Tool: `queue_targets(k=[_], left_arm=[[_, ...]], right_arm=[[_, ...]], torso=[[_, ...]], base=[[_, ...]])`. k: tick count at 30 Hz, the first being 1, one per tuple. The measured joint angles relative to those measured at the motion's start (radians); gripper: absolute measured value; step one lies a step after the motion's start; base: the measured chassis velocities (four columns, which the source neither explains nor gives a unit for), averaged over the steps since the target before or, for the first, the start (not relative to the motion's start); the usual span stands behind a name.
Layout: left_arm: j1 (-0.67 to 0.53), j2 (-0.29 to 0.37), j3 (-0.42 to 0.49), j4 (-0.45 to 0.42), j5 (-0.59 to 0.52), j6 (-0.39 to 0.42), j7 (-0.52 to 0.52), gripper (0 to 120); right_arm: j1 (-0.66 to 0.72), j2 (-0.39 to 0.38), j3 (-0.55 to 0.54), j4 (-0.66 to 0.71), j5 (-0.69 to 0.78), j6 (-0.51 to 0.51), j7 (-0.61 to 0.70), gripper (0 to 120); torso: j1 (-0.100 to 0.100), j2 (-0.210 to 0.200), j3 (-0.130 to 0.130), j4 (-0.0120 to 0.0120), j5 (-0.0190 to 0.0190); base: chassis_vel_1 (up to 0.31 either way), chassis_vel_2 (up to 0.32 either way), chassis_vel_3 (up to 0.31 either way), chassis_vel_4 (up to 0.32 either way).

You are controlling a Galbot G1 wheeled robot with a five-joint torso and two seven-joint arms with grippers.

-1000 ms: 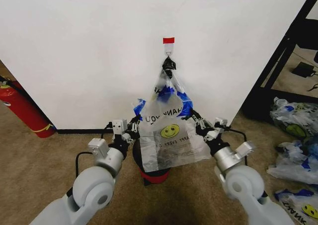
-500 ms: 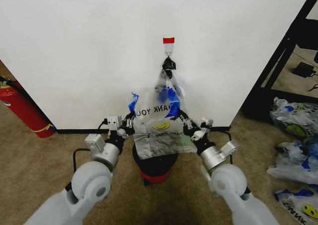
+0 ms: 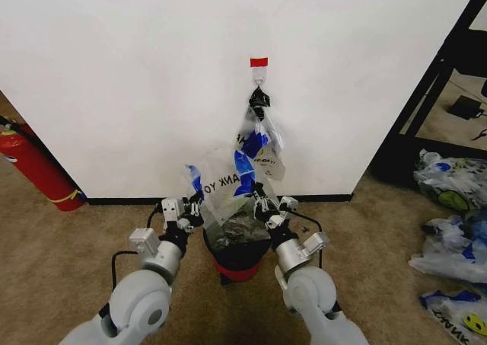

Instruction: Pick up the garbage bag from the wall and place it over the trash bin.

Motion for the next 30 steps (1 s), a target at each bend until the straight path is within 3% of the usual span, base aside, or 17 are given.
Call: queue_targets(k=[5, 12, 20, 30], left_arm=[[0.049, -0.002, 0.003, 0.016, 0.014, -0.01, 0.002, 0], [0.12, -0.012, 0.051, -0.008, 0.071, 0.002, -0.011, 0], [0.16, 0.0, 0.053, 0.021, 0.085, 0.023, -0.024, 0], [0.174, 0.073, 0.026, -0.028, 0.05, 0.101, -0.07, 0]], right_arm=[[-0.03, -0.03, 0.019, -0.023, -0.011, 0.011, 0.007, 0], [-0.114, -0.171, 0.06, 0.098, -0.003, -0.046, 0.05, 0], [-0.159, -0.22, 0.07, 0.096, -0.031, -0.075, 0.074, 0], [-0.203, -0.276, 0.087, 0.156, 0.015, -0.138, 0.141, 0]], torso=[[0.0, 0.0, 0.0, 0.0003, 0.0002], [0.0, 0.0, 0.0, 0.0, 0.0002], [0.0, 0.0, 0.0, 0.0002, 0.0], [0.0, 0.0, 0.0, 0.0002, 0.0]], base=[[0.0, 0.0, 0.0, 0.0], [0.0, 0.0, 0.0, 0.0], [0.0, 0.0, 0.0, 0.0], [0.0, 0.0, 0.0, 0.0]])
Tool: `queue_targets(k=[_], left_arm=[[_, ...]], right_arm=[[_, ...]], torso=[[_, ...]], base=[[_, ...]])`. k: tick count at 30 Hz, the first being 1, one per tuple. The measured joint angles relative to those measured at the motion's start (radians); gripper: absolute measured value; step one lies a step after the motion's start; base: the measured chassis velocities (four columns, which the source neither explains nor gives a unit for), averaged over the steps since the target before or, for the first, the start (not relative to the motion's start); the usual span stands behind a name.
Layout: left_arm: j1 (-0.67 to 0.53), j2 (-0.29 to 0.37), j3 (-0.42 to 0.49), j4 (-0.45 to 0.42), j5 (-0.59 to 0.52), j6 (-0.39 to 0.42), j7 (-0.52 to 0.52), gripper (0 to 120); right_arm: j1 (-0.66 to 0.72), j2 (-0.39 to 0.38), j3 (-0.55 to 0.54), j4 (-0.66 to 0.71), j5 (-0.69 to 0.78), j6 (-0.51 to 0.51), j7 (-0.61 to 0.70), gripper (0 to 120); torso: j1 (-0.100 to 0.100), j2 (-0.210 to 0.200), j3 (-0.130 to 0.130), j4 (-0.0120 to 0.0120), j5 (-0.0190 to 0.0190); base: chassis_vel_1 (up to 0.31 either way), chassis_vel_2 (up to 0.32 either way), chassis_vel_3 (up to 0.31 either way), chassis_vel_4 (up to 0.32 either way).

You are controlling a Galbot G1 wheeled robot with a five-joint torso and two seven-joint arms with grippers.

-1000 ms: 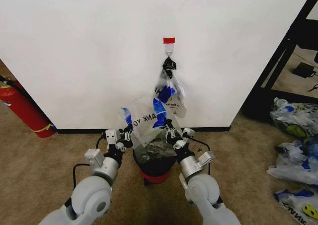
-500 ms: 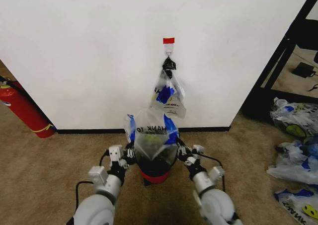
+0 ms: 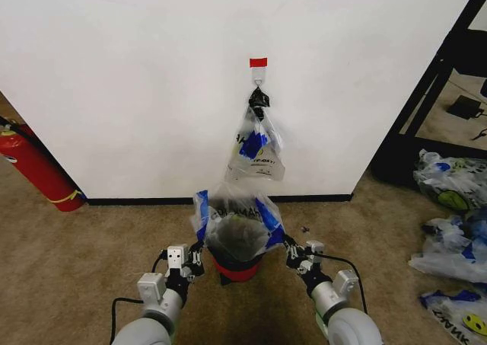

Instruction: Pick up the garbage bag from the wall and place it over the trash bin.

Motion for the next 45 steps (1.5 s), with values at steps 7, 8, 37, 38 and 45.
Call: queue_targets(k=[7, 8, 37, 38, 45], left_arm=[[-0.067, 0.061, -0.007, -0.087, -0.072, 0.083, -0.047, 0], [-0.074, 0.067, -0.005, -0.094, -0.083, 0.098, -0.053, 0], [0.109, 0.042, 0.028, 0.033, -0.012, 0.058, -0.013, 0], [0.105, 0.038, 0.03, 0.043, -0.012, 0.057, -0.01, 0], [0.021, -0.005, 0.044, 0.123, -0.021, 0.059, -0.007, 0]], right_arm=[[-0.015, -0.046, 0.023, 0.07, 0.05, -0.054, 0.044, 0], [-0.017, -0.05, 0.023, 0.071, 0.05, -0.061, 0.046, 0], [0.049, -0.035, -0.041, -0.061, -0.01, -0.16, 0.093, 0], [0.057, -0.033, -0.043, -0.072, -0.011, -0.16, 0.094, 0], [0.105, -0.017, -0.047, -0.125, 0.004, -0.164, 0.103, 0]], torso=[[0.0, 0.0, 0.0, -0.0001, 0.0], [0.0, 0.0, 0.0, -0.0002, 0.0001], [0.0, 0.0, 0.0, -0.0001, 0.0], [0.0, 0.0, 0.0, 0.0001, 0.0001], [0.0, 0.0, 0.0, 0.0, 0.0]], base=[[0.0, 0.0, 0.0, 0.0], [0.0, 0.0, 0.0, 0.0], [0.0, 0.0, 0.0, 0.0], [0.0, 0.0, 0.0, 0.0], [0.0, 0.0, 0.0, 0.0]])
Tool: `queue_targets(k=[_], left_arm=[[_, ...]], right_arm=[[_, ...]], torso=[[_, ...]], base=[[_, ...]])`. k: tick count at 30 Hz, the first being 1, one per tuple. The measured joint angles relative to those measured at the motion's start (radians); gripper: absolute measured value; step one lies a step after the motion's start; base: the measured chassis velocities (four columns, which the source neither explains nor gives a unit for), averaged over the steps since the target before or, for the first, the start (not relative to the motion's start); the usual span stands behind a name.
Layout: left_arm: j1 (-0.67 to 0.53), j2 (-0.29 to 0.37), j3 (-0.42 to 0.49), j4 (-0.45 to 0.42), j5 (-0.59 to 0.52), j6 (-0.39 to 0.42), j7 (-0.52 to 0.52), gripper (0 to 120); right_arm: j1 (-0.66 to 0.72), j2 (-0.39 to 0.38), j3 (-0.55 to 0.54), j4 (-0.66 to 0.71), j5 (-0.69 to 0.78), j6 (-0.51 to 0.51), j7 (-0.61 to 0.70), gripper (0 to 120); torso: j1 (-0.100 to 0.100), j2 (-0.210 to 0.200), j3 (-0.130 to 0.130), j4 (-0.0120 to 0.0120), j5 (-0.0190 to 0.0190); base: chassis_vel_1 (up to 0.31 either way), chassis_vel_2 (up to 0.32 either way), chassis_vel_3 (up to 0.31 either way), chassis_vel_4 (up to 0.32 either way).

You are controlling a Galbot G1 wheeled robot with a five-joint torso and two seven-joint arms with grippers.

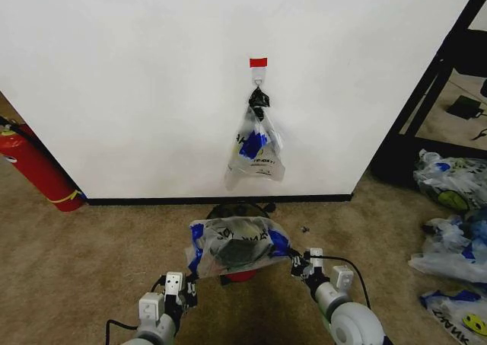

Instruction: Pick up the garbage bag from the wall and place it over the trash bin.

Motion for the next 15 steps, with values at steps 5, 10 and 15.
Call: queue_targets(k=[5, 10, 15], left_arm=[[-0.07, -0.023, 0.019, 0.053, -0.011, 0.006, 0.002, 0], [-0.123, -0.031, 0.046, 0.101, -0.01, 0.008, 0.017, 0], [-0.153, -0.035, 0.07, 0.126, -0.006, 0.016, 0.025, 0]], right_arm=[[0.037, 0.015, 0.0, -0.047, 0.013, -0.007, 0.0, 0], [0.068, 0.033, 0.0, -0.092, 0.018, -0.01, -0.015, 0], [0.092, 0.05, -0.004, -0.127, 0.017, -0.006, -0.028, 0]], torso=[[0.0, 0.0, 0.0, -0.0001, 0.0001], [0.0, 0.0, 0.0, 0.0, 0.0], [0.0, 0.0, 0.0, 0.0, 0.0]], base=[[0.0, 0.0, 0.0, 0.0], [0.0, 0.0, 0.0, 0.0], [0.0, 0.0, 0.0, 0.0]])
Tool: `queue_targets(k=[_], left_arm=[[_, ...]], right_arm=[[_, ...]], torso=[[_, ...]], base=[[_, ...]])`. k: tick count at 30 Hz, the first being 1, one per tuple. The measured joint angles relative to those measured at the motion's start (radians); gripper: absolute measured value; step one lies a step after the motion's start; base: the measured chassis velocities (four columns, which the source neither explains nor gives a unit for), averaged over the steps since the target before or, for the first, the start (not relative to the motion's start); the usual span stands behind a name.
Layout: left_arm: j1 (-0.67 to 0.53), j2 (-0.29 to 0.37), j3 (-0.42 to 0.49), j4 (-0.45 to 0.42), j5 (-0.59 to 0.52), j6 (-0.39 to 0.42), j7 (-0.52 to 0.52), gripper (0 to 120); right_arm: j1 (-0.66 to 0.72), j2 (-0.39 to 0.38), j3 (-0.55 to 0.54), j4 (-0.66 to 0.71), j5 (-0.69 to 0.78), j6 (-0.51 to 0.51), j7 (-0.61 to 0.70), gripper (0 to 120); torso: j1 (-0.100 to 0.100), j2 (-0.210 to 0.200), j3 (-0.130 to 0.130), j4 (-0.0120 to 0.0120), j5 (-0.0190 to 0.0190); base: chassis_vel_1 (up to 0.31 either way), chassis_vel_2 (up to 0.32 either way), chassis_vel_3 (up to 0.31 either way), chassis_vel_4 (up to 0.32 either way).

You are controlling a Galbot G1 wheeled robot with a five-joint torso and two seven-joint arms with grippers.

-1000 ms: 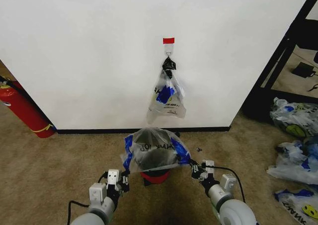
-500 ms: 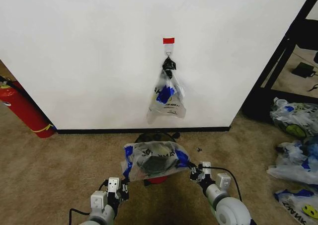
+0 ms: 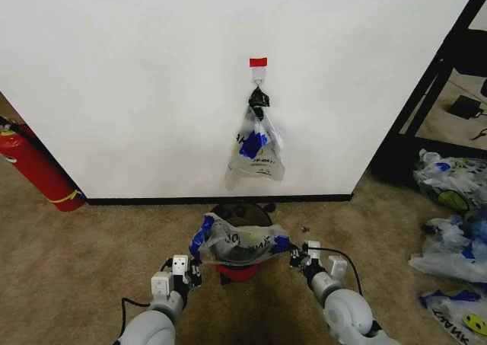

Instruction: Pick up the garbage bag from the wall and place it over the trash bin.

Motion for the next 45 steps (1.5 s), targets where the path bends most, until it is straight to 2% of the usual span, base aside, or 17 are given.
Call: queue_targets(k=[11, 18, 23, 26, 29, 30, 32, 33, 34, 40, 41, 45], left_arm=[[-0.036, 0.005, 0.032, 0.026, 0.011, 0.002, 0.04, 0], [-0.022, 0.02, 0.028, 0.009, 0.017, 0.009, 0.049, 3], [0.042, 0.034, -0.013, -0.036, 0.063, 0.021, 0.054, 22], [0.114, 0.051, -0.05, -0.076, 0.134, 0.014, 0.061, 38], [0.136, 0.053, -0.058, -0.086, 0.163, 0.002, 0.061, 41], [0.182, 0.055, -0.073, -0.112, 0.221, -0.027, 0.061, 50], [0.22, 0.055, -0.082, -0.144, 0.243, -0.035, 0.061, 57], [0.22, 0.055, -0.082, -0.144, 0.243, -0.035, 0.061, 57], [0.238, 0.055, -0.086, -0.16, 0.254, -0.037, 0.061, 61], [0.309, 0.042, -0.097, -0.238, 0.332, -0.069, 0.062, 88], [0.309, 0.042, -0.097, -0.238, 0.332, -0.069, 0.062, 88], [0.355, 0.049, -0.114, -0.33, 0.335, -0.078, 0.059, 99]], right_arm=[[0.051, 0.018, -0.004, -0.047, 0.0, 0.016, -0.023, 0], [0.059, 0.012, -0.01, -0.054, -0.01, 0.016, -0.03, 0], [0.023, -0.016, -0.008, -0.025, -0.043, 0.034, -0.053, 19], [-0.018, -0.046, 0.003, -0.003, -0.091, 0.092, -0.078, 34], [-0.025, -0.052, 0.005, -0.003, -0.106, 0.126, -0.08, 38], [-0.045, -0.066, 0.016, -0.013, -0.156, 0.221, -0.102, 48], [-0.061, -0.079, 0.029, -0.023, -0.179, 0.277, -0.129, 54], [-0.061, -0.079, 0.029, -0.023, -0.179, 0.277, -0.129, 54], [-0.07, -0.084, 0.035, -0.026, -0.183, 0.3, -0.147, 59], [-0.108, -0.102, 0.06, -0.023, -0.191, 0.383, -0.28, 84], [-0.108, -0.102, 0.06, -0.023, -0.191, 0.383, -0.28, 84], [-0.115, -0.112, 0.076, -0.029, -0.217, 0.426, -0.363, 98]], torso=[[0.0, 0.0, 0.0, 0.0, 0.0], [0.0, 0.0, 0.0, 0.0, 0.0], [0.0, 0.0, 0.0, 0.0, -0.0001], [0.0, 0.0, 0.0, -0.0002, 0.0], [0.0, 0.0, 0.0, -0.0002, 0.0], [0.0, 0.0, 0.0, 0.0002, 0.0001], [0.0, 0.0, 0.0, 0.0001, 0.0001], [0.0, 0.0, 0.0, 0.0001, 0.0001], [0.0, 0.0, 0.0, -0.0001, 0.0001], [0.0, 0.0, 0.0, -0.0001, 0.0001], [0.0, 0.0, 0.0, -0.0001, 0.0001], [0.0, 0.0, 0.0, 0.0001, 0.0001]], base=[[0.0, 0.0, 0.0, 0.0], [0.0, 0.0, 0.0, 0.0], [0.0, 0.0, 0.0, 0.0], [0.0, 0.0, 0.0, 0.0], [0.0, 0.0, 0.0, 0.0], [0.0, 0.0, 0.0, 0.0], [0.0, 0.0, 0.0, 0.0], [0.0, 0.0, 0.0, 0.0], [0.0, 0.0, 0.0, 0.0], [0.0, 0.0, 0.0, 0.0], [0.0, 0.0, 0.0, 0.0], [0.0, 0.0, 0.0, 0.0]])
